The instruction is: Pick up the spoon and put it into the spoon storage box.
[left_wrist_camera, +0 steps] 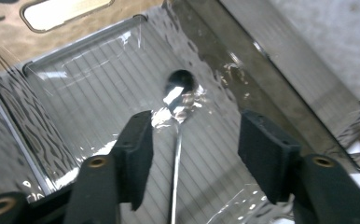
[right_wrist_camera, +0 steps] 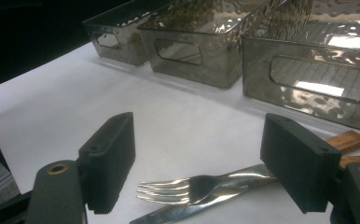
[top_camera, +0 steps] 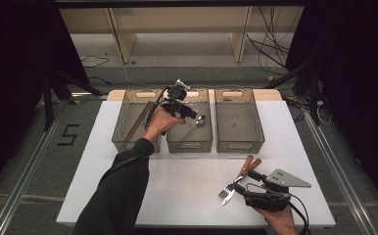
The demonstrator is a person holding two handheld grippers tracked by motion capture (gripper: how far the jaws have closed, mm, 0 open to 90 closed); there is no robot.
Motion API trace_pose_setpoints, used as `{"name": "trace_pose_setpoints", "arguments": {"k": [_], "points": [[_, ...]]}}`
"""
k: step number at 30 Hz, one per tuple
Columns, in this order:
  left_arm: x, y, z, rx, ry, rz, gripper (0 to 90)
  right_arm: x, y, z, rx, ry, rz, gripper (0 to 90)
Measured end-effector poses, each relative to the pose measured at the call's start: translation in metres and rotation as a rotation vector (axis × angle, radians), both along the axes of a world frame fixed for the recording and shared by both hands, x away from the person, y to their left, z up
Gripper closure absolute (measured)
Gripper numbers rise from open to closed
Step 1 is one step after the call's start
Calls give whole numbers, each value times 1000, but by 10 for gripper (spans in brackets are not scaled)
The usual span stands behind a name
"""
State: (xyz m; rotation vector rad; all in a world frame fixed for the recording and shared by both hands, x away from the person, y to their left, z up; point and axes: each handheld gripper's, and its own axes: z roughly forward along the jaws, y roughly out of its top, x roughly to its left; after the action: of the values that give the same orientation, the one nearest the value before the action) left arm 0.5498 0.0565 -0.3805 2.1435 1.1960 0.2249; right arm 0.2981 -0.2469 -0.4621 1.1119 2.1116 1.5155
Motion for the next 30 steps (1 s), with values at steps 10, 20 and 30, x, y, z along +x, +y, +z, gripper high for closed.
{"name": "trace_pose_setpoints", "arguments": {"k": [10,20,30], "points": [[-35,14,18,-65,-46,-26,306,0,0,1,-7,-2,-1,270],[-85,40,14,-82,-131,-40,260,1,-6,11,-2,-22,2,270],[-133,68,-3,-130,-196,-29,251,12,-16,28,-40,-32,-1,271]]}}
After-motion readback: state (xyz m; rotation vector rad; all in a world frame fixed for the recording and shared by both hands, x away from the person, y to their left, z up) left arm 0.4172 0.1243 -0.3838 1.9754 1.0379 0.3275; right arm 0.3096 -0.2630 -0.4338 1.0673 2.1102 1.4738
